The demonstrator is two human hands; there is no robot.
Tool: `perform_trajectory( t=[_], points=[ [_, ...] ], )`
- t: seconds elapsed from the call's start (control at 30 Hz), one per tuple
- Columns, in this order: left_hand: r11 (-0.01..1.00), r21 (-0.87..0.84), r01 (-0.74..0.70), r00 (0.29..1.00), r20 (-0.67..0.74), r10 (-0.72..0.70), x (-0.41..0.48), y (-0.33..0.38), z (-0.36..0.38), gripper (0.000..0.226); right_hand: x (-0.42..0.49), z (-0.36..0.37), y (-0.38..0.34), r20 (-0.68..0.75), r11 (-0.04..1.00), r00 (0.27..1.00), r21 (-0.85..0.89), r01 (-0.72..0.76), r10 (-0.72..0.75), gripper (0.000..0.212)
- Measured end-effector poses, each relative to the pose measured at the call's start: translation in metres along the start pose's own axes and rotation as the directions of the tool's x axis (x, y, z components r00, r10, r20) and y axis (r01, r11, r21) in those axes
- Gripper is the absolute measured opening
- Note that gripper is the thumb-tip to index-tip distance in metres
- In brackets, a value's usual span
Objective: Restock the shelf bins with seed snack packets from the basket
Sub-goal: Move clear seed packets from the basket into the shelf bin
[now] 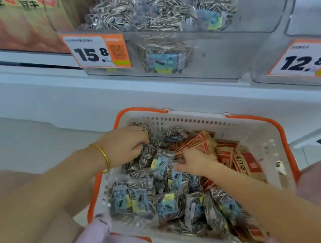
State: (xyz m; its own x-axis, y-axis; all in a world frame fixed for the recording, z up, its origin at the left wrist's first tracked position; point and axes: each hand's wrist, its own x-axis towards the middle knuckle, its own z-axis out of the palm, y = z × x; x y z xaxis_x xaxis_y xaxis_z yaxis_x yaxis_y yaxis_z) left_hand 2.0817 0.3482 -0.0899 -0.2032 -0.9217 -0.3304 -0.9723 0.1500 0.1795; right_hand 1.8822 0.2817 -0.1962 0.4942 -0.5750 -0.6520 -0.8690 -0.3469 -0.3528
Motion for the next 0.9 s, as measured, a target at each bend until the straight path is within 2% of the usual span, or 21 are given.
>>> perform_trajectory(
  t=[0.13, 0.23, 0.3, 0.37, 0.47, 0.67, 0.77, 0.83, 0.9],
  points=[
    [0.999, 0.033, -0.008, 0.992, 0.128, 0.003, 0.009, 0.002, 0.015, 0.032, 0.009, 0.02, 0.003, 0.006, 1.0, 1.0, 0.008, -0.012, 0.012, 0.063],
    [0.996, 0.083, -0.019, 0.979, 0.202, 0.001, 0.025, -0.002, 0.035, 0.036, 0.003, 0.001, 0.006, -0.006, 0.994, 1.0, 0.113, 0.008, -0.008, 0.058],
    [0.988, 0.149, -0.04, 0.974, 0.228, 0.005, 0.044, -0.003, 0.052, 0.043, -0.006, -0.019, 0.014, -0.06, 0.966, 0.998, 0.258, -0.013, 0.03, 0.052],
    [0.981, 0.187, -0.055, 0.968, 0.25, 0.007, 0.065, -0.002, 0.068, 0.052, -0.017, -0.038, 0.023, -0.086, 0.891, 0.992, 0.453, -0.041, 0.089, 0.052],
    [0.98, 0.191, -0.061, 0.958, 0.288, 0.003, 0.094, 0.003, 0.09, 0.065, -0.034, -0.053, 0.04, -0.034, 0.703, 0.989, 0.706, -0.078, 0.143, 0.061],
    [0.972, 0.23, 0.043, 0.907, 0.398, -0.134, 0.111, 0.007, 0.106, 0.065, -0.038, -0.047, 0.048, 0.048, 0.483, 0.987, 0.868, -0.117, 0.152, 0.071],
    [0.994, 0.106, 0.029, 0.914, 0.399, -0.07, 0.111, 0.007, 0.09, 0.057, -0.039, -0.047, 0.048, 0.076, 0.413, 0.99, 0.903, -0.118, 0.116, 0.057],
    [0.993, -0.106, 0.058, 0.939, 0.342, -0.018, 0.108, 0.008, 0.075, 0.041, -0.043, -0.051, 0.047, 0.074, 0.386, 0.994, 0.918, -0.098, 0.076, 0.038],
    [0.934, -0.334, 0.129, 0.959, 0.281, -0.032, 0.101, 0.01, 0.056, 0.027, -0.049, -0.056, 0.043, 0.059, 0.344, 0.998, 0.937, -0.061, 0.016, 0.029]
  ],
)
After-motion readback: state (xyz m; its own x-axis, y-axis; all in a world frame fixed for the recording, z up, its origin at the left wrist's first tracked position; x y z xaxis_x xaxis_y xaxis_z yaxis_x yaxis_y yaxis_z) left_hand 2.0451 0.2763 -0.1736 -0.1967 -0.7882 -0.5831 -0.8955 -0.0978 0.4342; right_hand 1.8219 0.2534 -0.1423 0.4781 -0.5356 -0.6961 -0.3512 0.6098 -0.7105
